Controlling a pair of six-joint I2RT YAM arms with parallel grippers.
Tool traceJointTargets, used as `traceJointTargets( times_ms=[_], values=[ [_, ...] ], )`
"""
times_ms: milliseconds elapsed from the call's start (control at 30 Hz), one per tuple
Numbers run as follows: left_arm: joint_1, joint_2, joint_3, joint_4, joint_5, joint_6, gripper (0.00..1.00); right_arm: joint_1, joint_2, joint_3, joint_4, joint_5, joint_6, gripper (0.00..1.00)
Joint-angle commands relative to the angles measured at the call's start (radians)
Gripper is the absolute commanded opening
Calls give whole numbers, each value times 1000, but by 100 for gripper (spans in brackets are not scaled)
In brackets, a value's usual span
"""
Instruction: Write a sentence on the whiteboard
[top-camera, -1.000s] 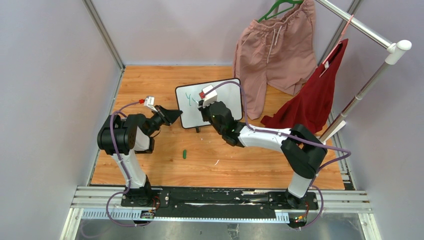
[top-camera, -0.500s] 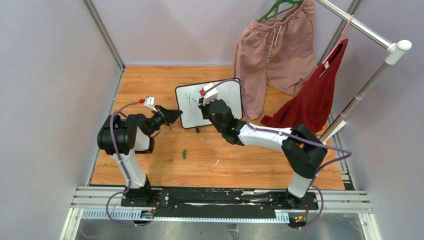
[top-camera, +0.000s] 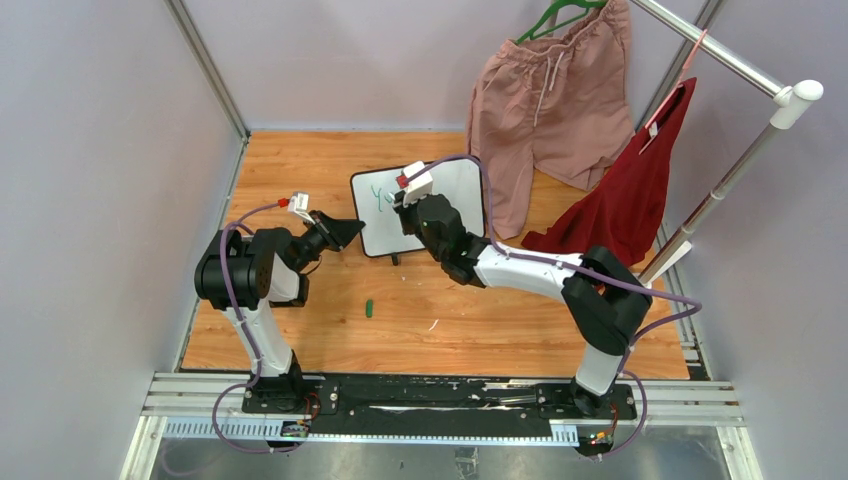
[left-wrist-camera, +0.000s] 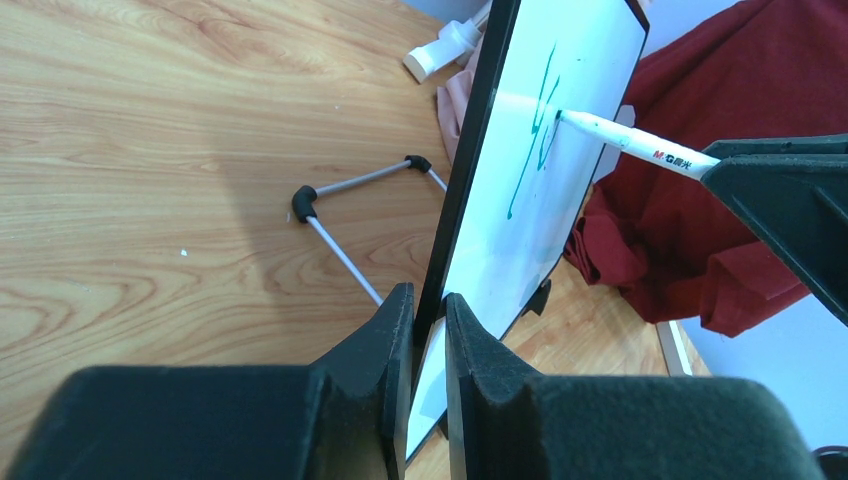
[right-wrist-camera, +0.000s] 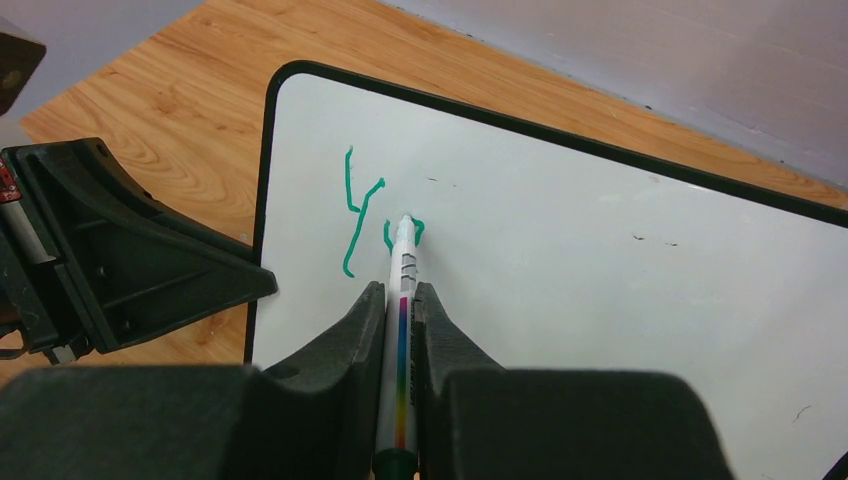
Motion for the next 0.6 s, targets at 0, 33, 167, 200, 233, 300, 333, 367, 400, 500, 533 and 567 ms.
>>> traceJointTargets(
  times_ms=[0, 33, 167, 200, 233, 300, 333, 367, 400, 500, 533, 567],
  values=[
    [-1, 10, -11, 41, -12, 19, 0, -6, 23, 28, -8, -16, 4, 0],
    [-1, 10, -11, 41, -12, 20, 0, -5, 24, 28, -10, -18, 4, 0],
    [-2, 10, -11, 41, -12, 19, 0, -2, 30, 33, -23, -28, 8, 0],
    [-2, 10, -11, 40, -12, 19, 0, -1, 30, 33, -26, -31, 8, 0],
    [-1, 11, -11, 40, -13, 19, 0, -1, 32, 32, -28, -31, 8, 0],
    [-2, 10, -11, 40, -12, 19, 0, 1, 32, 30, -33, -33, 11, 0],
    [-2, 11, -11, 40, -12, 19, 0, 2, 31, 30, -34, -35, 12, 0],
    [-3, 10, -11, 40, -12, 19, 0, 3, 32, 30, -36, -36, 11, 0],
    [-2, 11, -11, 40, -12, 19, 0, 2, 32, 30, -39, -36, 12, 0],
    [-2, 11, -11, 40, -14, 19, 0, 3, 17, 24, -41, -31, 15, 0],
    [-2, 11, -11, 40, -14, 19, 0, 3, 5, 18, -38, -28, 16, 0],
    [-2, 11, -11, 41, -14, 19, 0, 2, -10, 12, -35, -23, 15, 0]
  ],
)
